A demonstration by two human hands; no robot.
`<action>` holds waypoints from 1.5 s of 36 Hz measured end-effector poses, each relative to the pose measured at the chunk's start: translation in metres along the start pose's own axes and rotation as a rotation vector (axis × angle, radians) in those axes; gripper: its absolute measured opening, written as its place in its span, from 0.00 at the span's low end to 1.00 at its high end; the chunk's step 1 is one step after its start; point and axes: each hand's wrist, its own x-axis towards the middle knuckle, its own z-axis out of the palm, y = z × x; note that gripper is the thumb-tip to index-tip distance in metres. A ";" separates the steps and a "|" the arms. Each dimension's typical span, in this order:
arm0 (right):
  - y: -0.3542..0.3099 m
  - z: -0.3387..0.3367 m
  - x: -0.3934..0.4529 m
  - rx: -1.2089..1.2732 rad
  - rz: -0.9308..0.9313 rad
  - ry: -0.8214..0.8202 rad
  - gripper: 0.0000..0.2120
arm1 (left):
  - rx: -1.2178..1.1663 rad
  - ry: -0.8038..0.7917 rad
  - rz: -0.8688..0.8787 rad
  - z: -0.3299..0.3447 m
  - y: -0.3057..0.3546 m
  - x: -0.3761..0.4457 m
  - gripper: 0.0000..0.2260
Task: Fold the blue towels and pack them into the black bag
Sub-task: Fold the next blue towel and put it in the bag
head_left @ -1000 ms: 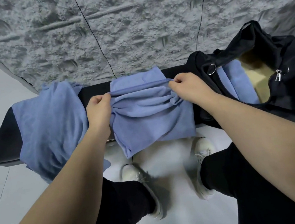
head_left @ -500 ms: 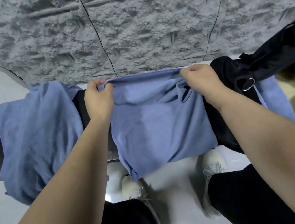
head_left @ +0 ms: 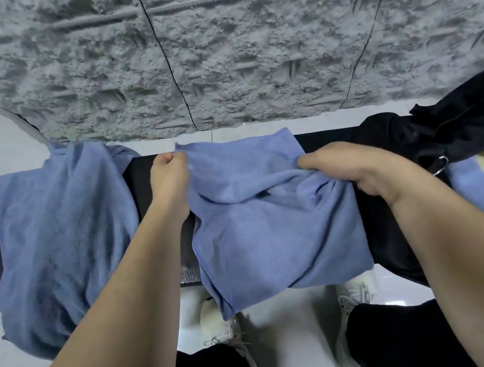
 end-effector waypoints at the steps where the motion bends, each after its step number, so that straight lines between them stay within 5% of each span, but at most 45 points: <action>1: -0.001 0.001 -0.001 -0.021 0.005 -0.034 0.06 | 0.040 0.007 0.019 0.000 0.000 0.000 0.12; 5: -0.003 0.006 0.001 -0.092 0.007 -0.089 0.08 | 0.170 -0.018 0.074 0.003 -0.003 -0.002 0.09; 9: -0.006 0.007 0.005 -0.091 -0.045 0.047 0.08 | 0.212 0.003 0.123 0.008 -0.006 0.000 0.07; 17: -0.009 0.008 0.017 0.193 -0.117 0.258 0.08 | -0.088 0.012 -0.039 0.016 -0.008 0.006 0.10; 24: -0.005 0.009 0.023 0.100 -0.138 0.348 0.08 | 0.554 0.099 0.380 0.022 -0.018 0.013 0.11; 32: -0.008 0.016 0.023 0.061 -0.111 0.340 0.09 | 0.695 0.148 0.401 0.016 -0.027 0.023 0.09; 37: -0.011 0.019 0.025 0.021 -0.178 0.299 0.09 | 0.632 0.108 0.338 0.019 -0.017 0.015 0.07; 45: -0.018 0.025 0.017 0.097 -0.217 0.103 0.14 | 0.203 -0.063 0.264 0.025 0.003 -0.003 0.14; 50: -0.021 0.033 0.007 -0.098 -0.256 -0.181 0.09 | 0.317 -0.094 0.394 0.031 0.006 -0.006 0.14; 54: -0.025 0.037 0.004 -0.019 -0.249 -0.275 0.09 | 0.385 -0.138 0.495 0.038 0.010 -0.014 0.17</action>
